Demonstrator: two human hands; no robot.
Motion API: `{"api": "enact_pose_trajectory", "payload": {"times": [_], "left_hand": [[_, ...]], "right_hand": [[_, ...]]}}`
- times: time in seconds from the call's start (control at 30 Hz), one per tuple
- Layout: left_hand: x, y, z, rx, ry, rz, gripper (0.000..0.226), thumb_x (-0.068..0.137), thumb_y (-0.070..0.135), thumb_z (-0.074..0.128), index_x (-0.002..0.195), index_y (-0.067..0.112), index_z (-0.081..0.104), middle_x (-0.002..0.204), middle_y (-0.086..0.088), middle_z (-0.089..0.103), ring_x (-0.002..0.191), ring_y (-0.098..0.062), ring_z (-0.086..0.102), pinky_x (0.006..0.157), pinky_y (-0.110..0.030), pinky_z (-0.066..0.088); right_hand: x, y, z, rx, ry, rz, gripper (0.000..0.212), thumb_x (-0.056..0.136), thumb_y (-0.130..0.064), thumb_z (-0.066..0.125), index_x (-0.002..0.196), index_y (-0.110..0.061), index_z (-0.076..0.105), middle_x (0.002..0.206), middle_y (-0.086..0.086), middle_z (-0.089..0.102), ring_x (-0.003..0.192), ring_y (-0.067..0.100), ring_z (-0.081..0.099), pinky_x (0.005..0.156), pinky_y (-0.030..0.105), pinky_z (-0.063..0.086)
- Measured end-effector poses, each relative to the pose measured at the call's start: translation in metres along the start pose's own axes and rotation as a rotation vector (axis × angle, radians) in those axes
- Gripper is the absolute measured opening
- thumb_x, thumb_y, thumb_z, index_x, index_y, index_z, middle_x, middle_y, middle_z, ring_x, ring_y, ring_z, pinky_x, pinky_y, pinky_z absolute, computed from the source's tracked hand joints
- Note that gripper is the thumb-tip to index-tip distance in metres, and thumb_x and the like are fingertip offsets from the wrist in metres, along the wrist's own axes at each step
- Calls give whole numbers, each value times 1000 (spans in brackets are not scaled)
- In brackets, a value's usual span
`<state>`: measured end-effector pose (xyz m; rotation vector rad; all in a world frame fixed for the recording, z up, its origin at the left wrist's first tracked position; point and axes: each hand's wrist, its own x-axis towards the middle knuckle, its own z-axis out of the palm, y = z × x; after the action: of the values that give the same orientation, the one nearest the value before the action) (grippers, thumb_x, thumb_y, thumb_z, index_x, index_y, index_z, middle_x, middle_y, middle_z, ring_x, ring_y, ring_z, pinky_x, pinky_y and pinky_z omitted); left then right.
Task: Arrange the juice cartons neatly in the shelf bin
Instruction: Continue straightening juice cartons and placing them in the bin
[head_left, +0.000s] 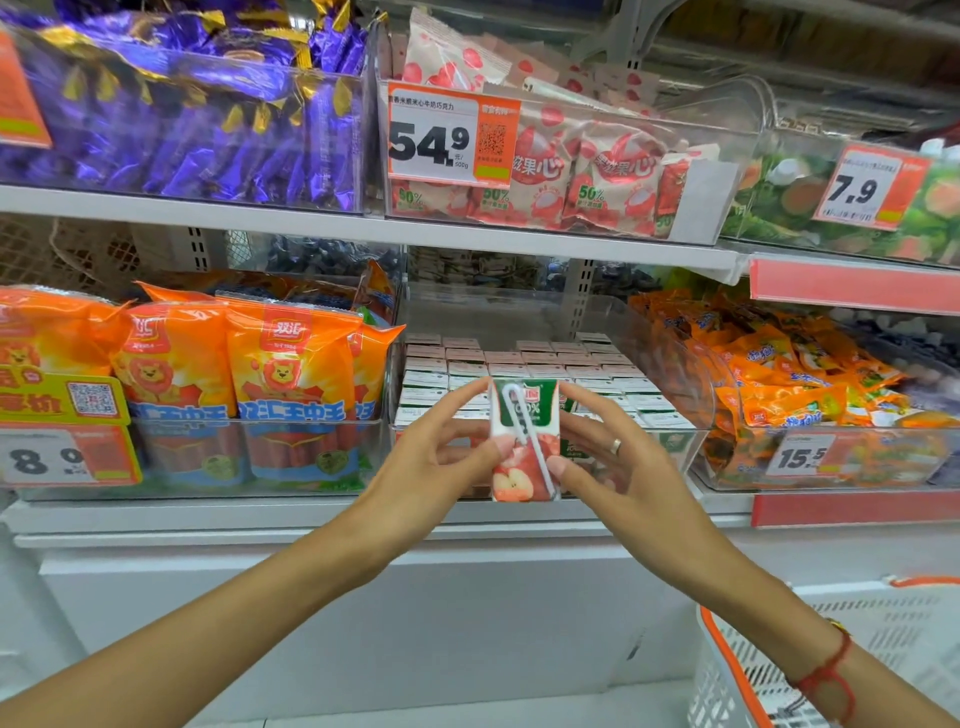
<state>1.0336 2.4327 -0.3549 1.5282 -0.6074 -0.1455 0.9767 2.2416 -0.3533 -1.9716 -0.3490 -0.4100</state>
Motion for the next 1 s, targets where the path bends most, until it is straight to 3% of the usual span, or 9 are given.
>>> {"api": "enact_pose_trajectory", "payload": {"times": [0.1, 0.27, 0.37, 0.47, 0.53, 0.63, 0.77, 0.87, 1.0], "left_hand": [[1, 3, -2, -138, 5, -82, 49, 92, 29, 62, 127, 53, 41, 100, 11, 75, 91, -9, 72, 64, -14, 54], [4, 4, -3, -268, 16, -292, 31, 90, 33, 64, 117, 44, 53, 94, 4, 77, 87, -14, 74, 64, -23, 58], [5, 1, -7, -273, 14, -406, 30, 85, 43, 68, 113, 31, 62, 95, -2, 77, 86, -15, 74, 63, -23, 58], [3, -1, -8, -211, 24, -496, 56, 66, 59, 72, 110, 25, 69, 92, -5, 77, 81, -13, 74, 61, -26, 58], [2, -3, -8, -163, -31, -531, 64, 61, 66, 68, 111, 25, 69, 90, -2, 77, 80, -10, 74, 60, -26, 58], [0, -3, -8, -155, -64, -550, 55, 72, 65, 65, 113, 27, 68, 90, -1, 77, 81, -9, 74, 59, -25, 58], [1, -1, -8, -170, -8, -459, 37, 85, 46, 67, 118, 32, 59, 93, 1, 77, 84, -10, 74, 61, -27, 59], [2, 2, -9, -122, 47, -231, 41, 91, 23, 66, 122, 42, 47, 102, -1, 76, 91, -13, 73, 73, -27, 60], [-2, 10, -5, -32, 48, 6, 48, 90, 17, 67, 125, 41, 45, 112, 0, 70, 92, -9, 72, 71, -17, 56]], "right_hand": [[1, -3, 2, 31, -82, 8, 53, 90, -32, 58, 139, -44, 42, 134, -33, 53, 127, -7, 47, 90, 11, 46], [2, -11, 0, 79, -82, 109, 49, 78, -49, 60, 126, -47, 54, 114, -42, 59, 110, -16, 55, 83, 6, 48], [1, -12, 5, 108, 49, 170, 34, 76, -55, 60, 102, -36, 73, 94, -20, 74, 88, -7, 68, 68, 2, 46], [2, -14, 10, 101, 143, 244, 34, 78, -58, 58, 81, -30, 76, 72, -9, 75, 69, 1, 71, 58, 1, 43], [4, -13, 11, 88, 165, 287, 39, 74, -64, 57, 77, -31, 77, 70, -6, 75, 69, 4, 72, 64, 8, 48], [5, -10, 10, 69, 163, 317, 37, 70, -69, 57, 67, -38, 76, 70, -4, 75, 68, 6, 72, 78, 24, 53], [5, -7, 7, 153, 23, 336, 30, 74, -63, 59, 89, -43, 76, 86, -3, 76, 78, 11, 73, 72, 19, 58], [3, -4, 6, 282, -120, 342, 39, 84, -41, 64, 122, -45, 61, 110, -6, 73, 101, 10, 70, 86, 24, 57], [4, -5, 9, 264, 13, 254, 52, 74, -43, 71, 123, -45, 57, 110, -12, 72, 103, 4, 67, 85, 21, 53]]}}
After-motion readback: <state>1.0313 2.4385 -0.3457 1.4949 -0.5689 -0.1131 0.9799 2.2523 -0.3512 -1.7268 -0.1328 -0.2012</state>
